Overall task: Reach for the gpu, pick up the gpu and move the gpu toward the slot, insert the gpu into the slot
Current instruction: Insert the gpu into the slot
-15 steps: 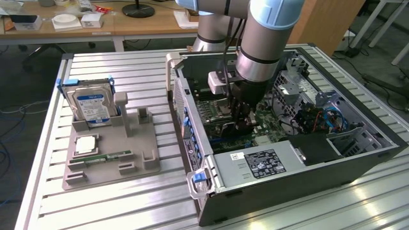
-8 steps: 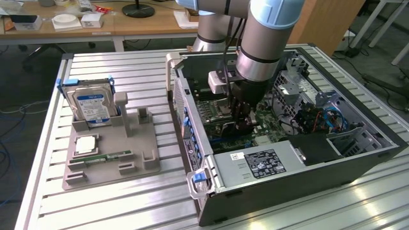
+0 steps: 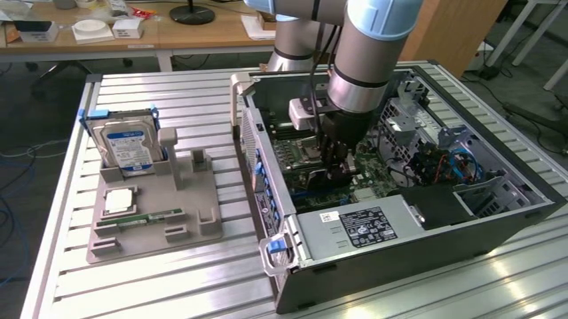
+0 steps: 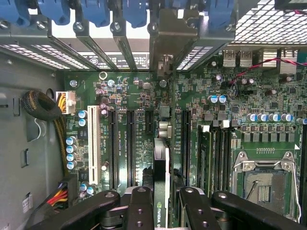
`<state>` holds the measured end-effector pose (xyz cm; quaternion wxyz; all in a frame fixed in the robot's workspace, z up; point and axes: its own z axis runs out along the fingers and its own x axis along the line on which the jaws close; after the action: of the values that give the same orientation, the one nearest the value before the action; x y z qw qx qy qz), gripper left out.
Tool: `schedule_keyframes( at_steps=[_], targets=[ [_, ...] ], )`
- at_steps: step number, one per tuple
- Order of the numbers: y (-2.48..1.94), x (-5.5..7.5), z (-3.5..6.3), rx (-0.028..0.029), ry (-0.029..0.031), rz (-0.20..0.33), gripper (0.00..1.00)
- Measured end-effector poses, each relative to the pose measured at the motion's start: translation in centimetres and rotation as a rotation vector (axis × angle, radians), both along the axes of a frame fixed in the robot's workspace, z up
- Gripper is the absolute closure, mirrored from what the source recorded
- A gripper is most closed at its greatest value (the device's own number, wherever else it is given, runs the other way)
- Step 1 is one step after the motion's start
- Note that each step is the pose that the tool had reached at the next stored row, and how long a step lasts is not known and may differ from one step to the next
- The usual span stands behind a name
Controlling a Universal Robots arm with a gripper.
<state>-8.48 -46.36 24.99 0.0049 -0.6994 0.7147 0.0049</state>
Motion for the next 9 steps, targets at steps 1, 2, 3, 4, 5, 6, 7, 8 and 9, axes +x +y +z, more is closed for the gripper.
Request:
schedule_keyframes(
  at_steps=[1,2,3,4,5,6,7,8,9],
  targets=[
    [0.00,0.00,0.00,-0.0001,0.0000,0.000,0.74],
    [0.00,0.00,0.00,0.0004,0.0001,0.000,0.74],
    [0.00,-0.01,0.00,0.0014,0.0000,0.000,0.74],
    [0.00,-0.01,0.00,0.0021,0.0000,0.000,0.74],
    [0.00,-0.01,-0.01,0.0024,0.0000,0.000,0.74],
    [0.00,0.00,-0.01,0.0025,0.0000,0.000,0.74],
    [0.00,0.00,-0.01,0.0026,0.0000,0.000,0.74],
    [0.00,0.00,-0.01,0.0026,0.0000,0.000,0.74],
    [0.03,0.00,-0.01,0.0027,0.0000,0.000,0.74]
  ],
)
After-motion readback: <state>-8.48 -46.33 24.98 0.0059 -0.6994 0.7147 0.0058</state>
